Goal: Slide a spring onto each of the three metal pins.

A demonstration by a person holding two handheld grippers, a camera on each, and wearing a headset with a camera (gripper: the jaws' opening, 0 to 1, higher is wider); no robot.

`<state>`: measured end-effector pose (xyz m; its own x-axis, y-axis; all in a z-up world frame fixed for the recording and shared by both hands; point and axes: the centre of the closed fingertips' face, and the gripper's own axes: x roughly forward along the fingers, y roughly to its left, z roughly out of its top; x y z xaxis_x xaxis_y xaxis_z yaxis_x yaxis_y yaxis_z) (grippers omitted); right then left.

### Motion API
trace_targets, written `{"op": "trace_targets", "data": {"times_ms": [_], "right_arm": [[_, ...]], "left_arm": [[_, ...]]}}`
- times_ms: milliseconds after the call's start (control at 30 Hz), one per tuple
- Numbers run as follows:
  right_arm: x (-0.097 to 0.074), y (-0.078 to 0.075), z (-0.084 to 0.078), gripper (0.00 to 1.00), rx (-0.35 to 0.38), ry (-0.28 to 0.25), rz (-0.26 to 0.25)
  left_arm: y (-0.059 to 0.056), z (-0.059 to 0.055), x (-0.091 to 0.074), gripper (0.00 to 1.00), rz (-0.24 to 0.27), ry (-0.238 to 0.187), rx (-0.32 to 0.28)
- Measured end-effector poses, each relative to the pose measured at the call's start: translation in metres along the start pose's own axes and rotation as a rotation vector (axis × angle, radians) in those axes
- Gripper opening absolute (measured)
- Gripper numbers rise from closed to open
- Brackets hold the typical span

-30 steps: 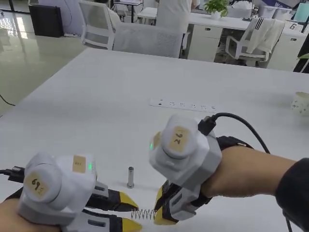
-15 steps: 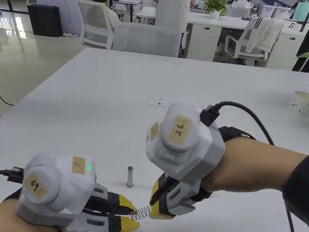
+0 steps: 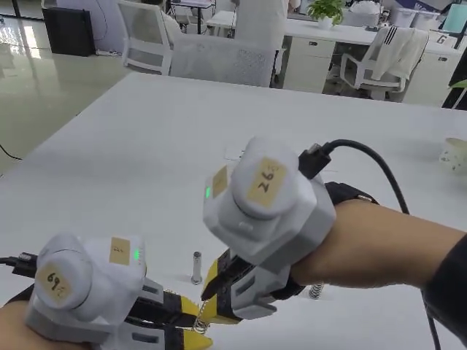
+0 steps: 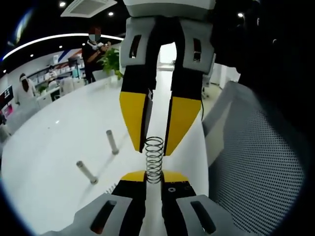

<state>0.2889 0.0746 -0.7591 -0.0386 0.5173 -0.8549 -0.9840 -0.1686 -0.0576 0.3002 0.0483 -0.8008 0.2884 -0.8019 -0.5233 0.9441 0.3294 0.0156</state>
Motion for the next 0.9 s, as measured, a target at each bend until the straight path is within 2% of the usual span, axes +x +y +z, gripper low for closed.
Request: {"op": "trace_targets", "data": {"times_ms": [67, 467, 900], "right_arm": [[0.001, 0.000, -0.002, 0.14, 0.005, 0.004, 0.000], [0.015, 0.003, -0.013, 0.12, 0.011, 0.056, 0.030], [0.013, 0.000, -0.015, 0.08, 0.032, 0.056, 0.034]], "left_arm": [[0.000, 0.002, 0.000, 0.03, -0.002, -0.009, -0.005], [-0.002, 0.005, 0.000, 0.03, -0.011, -0.016, -0.011], [0.000, 0.004, 0.000, 0.04, -0.006, -0.016, -0.031]]}}
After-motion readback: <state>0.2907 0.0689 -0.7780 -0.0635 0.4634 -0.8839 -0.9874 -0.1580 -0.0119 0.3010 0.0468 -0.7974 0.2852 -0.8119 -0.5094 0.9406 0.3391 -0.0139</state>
